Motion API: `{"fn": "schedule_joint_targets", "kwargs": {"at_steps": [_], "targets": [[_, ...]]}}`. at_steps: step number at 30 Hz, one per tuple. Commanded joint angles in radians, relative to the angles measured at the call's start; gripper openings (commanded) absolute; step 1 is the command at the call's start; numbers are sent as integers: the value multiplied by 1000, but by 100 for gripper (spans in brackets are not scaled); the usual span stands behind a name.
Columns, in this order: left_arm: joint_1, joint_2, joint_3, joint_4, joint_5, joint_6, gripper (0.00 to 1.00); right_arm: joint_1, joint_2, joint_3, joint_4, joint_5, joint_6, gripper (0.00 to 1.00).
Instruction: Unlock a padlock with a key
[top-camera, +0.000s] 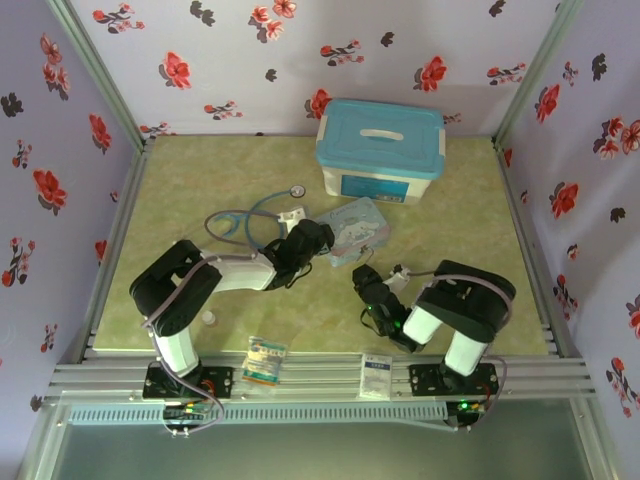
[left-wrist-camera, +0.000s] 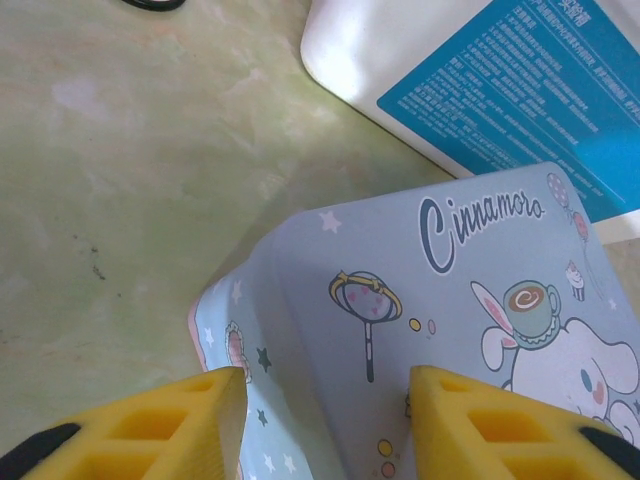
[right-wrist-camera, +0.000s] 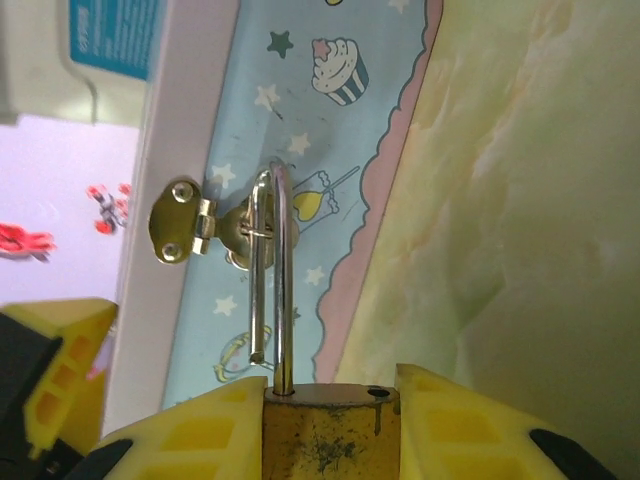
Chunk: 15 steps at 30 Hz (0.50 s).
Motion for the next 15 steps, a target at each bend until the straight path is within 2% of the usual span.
{"fn": "schedule_joint_targets", "kwargs": {"at_steps": [1,4,6,11,15], "targets": [[34,68,-67,-189,-44,6,45,-15,182,20,-105,-28,124,14],[41,67,-67,-192,-42,12,44,-1,241,44,-89,22,170,14],[42,68,-74,-187,-42,7,45,1,248,44,-59,61,140,13],[50,75,-73,-189,-40,14,44,-25,159,41,-145,94,93,12],[64,74,-88,-183,-43,6,44,-96,79,24,-176,82,38,11]]}}
